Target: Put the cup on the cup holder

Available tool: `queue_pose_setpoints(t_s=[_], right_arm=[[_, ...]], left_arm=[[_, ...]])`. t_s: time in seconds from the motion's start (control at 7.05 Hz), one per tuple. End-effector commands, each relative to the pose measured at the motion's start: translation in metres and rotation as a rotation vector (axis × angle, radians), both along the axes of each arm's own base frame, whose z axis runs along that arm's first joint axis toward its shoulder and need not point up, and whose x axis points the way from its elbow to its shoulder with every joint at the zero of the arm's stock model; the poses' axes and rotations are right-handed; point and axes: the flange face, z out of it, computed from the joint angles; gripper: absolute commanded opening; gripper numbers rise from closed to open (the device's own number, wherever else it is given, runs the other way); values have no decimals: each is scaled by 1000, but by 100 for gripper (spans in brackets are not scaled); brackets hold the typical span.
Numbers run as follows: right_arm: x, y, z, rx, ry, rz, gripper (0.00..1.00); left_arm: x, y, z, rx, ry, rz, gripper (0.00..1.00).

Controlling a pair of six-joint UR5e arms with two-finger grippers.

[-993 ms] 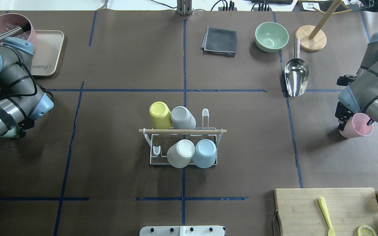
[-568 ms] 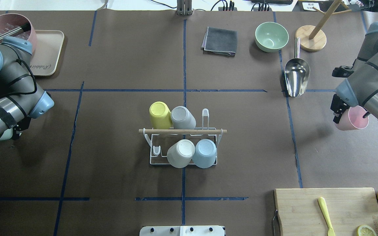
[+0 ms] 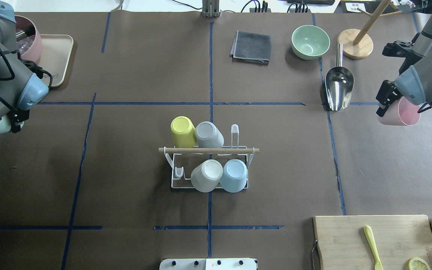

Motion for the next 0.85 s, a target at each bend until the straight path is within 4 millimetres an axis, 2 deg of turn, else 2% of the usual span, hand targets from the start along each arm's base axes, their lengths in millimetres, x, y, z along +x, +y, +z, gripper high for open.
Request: queue_pose_setpoints(t_s=[0.0, 0.14, 0.28, 0.43, 0.57, 0.71], right_arm=[[9, 17, -48, 297, -148, 4, 0], [6, 41, -57, 429, -217, -13, 0], [-1, 45, -76, 489, -258, -11, 0], [-3, 44, -84, 468, -254, 8, 0], [-13, 41, -99, 547, -294, -26, 0], [-25, 40, -99, 686, -353, -93, 0]], left_arm=[[-10, 1, -88, 266, 150, -18, 6], [-14, 9, -139, 368, 208, -22, 6], [-15, 23, -196, 446, 248, -66, 6], [-19, 36, -235, 529, 305, -127, 6], [-20, 43, -259, 613, 363, -191, 5], [-20, 50, -287, 688, 435, -263, 5]])
